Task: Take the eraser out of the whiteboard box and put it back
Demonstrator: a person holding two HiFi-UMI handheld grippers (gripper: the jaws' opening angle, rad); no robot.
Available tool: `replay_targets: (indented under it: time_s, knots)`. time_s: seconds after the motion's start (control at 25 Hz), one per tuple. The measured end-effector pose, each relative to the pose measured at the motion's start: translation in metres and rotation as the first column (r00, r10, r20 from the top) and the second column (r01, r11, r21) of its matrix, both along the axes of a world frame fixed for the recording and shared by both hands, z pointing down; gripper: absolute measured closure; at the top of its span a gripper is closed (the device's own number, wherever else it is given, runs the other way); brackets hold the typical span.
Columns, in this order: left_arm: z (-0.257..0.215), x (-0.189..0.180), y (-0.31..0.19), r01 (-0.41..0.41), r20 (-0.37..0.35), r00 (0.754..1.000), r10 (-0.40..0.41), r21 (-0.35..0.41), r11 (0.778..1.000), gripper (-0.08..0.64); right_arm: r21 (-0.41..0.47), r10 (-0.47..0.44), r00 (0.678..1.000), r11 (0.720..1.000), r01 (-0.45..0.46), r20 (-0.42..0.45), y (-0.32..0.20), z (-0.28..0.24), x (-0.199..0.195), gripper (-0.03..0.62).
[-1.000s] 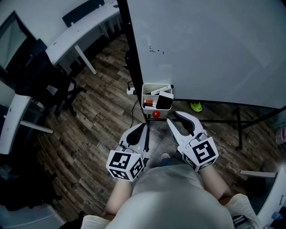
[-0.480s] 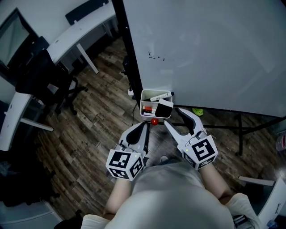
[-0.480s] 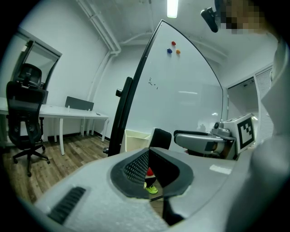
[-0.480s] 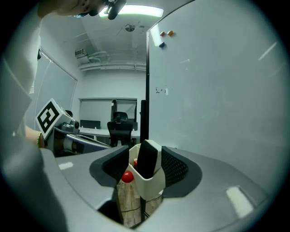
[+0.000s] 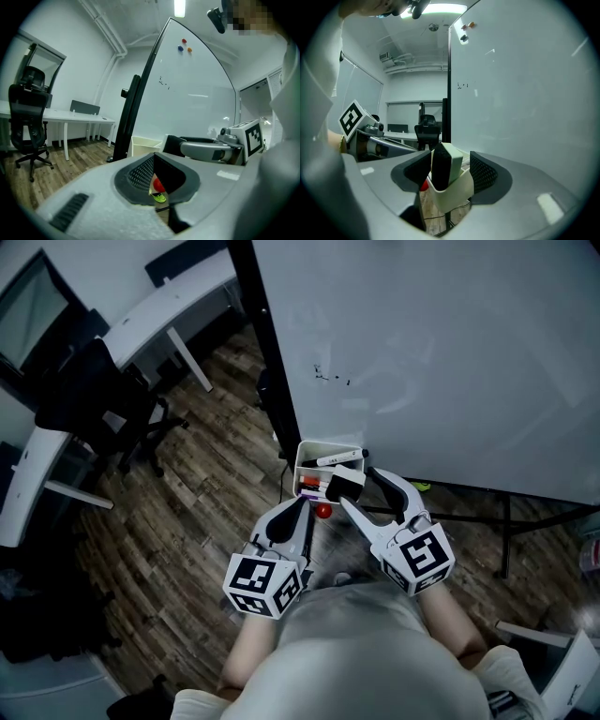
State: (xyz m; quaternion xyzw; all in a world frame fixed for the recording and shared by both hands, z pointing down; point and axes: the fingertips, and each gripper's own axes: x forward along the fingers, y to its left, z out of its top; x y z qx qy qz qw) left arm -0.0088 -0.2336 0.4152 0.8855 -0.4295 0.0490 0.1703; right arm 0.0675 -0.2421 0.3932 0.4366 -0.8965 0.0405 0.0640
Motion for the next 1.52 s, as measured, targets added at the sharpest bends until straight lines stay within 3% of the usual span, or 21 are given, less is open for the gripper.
replay_targets:
  time_s: [0.48,0.64,1.52]
  knots:
    - [0.003,-0.001,-0.013,0.041,0.001,0.999,-0.041,-0.004,0.999,0.555,-0.017,-0.061,0.998,0.998,0.061,0.008,-0.01,0.008,-0.008,0.341]
    - [0.004,-0.001,-0.013,0.048,0.003,0.999,-0.048,-0.006,0.999,0.555,-0.017,-0.084,0.996,0.996,0.084,0.002,-0.009,0.009,-0.011,0.371]
    - [0.006,0.0,-0.009,0.054,0.004,0.999,-0.054,-0.01,0.998,0.555,-0.005,-0.069,0.998,0.998,0.069,-0.015,-0.007,0.007,-0.01,0.407]
